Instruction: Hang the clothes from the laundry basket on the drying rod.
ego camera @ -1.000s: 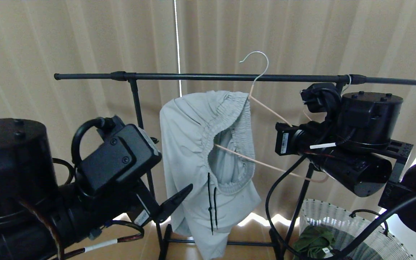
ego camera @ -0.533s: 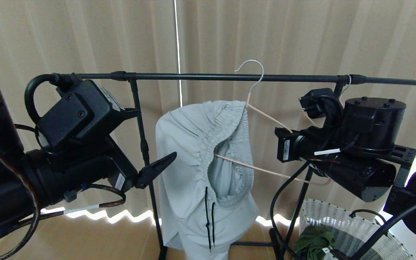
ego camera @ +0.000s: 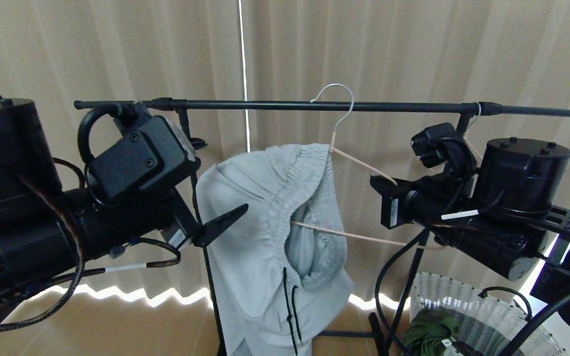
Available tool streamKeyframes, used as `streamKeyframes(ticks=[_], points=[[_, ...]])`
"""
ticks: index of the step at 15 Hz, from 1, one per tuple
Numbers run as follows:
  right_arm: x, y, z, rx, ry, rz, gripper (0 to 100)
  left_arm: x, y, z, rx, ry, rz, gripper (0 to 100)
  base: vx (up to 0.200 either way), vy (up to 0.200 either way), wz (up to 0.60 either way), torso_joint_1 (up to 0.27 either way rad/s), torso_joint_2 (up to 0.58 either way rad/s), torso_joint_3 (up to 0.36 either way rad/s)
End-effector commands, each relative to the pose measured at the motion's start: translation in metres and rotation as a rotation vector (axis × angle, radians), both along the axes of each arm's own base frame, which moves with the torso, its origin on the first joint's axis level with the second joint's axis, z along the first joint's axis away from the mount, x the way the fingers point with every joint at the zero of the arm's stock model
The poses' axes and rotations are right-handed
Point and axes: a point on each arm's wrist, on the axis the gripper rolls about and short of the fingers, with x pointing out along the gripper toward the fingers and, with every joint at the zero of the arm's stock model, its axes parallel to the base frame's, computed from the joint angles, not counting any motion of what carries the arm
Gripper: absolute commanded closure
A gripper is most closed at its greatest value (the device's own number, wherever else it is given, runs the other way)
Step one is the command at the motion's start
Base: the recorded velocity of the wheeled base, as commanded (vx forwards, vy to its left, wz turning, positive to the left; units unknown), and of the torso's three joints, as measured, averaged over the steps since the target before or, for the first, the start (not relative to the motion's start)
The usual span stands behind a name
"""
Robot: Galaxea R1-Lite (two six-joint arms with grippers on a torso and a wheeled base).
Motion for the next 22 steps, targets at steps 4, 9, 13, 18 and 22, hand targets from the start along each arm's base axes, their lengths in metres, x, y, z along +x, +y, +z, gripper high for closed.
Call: streamKeyframes(ticks=[4, 9, 13, 18, 22], points=[[0.008, 0.008, -0.012, -0.052, -0.034, 0.069, 100, 0.020, -0.015, 0.001, 0.005, 0.009, -0.034, 0, 0.000, 0.000, 0.00, 0.000, 0.00, 0.000], [0.007, 0.010, -0.009, -0.022, -0.065, 0.166, 100, 0.042, -0.017, -0.006, 0.008, 0.039, -0.020, 0, 0.000, 0.000, 0.00, 0.000, 0.00, 0.000], [0.001, 0.009, -0.011, 0.008, -0.106, 0.253, 100, 0.044, -0.018, -0.007, -0.008, 0.053, -0.027, 0, 0.000, 0.000, 0.00, 0.000, 0.00, 0.000], [-0.001, 0.009, -0.012, 0.017, -0.119, 0.276, 100, 0.042, -0.017, -0.007, -0.008, 0.053, -0.029, 100, 0.000, 0.000, 0.00, 0.000, 0.00, 0.000], [-0.001, 0.010, -0.009, 0.021, -0.128, 0.279, 100, 0.042, -0.017, -0.008, -0.005, 0.055, -0.028, 100, 0.000, 0.000, 0.00, 0.000, 0.00, 0.000]])
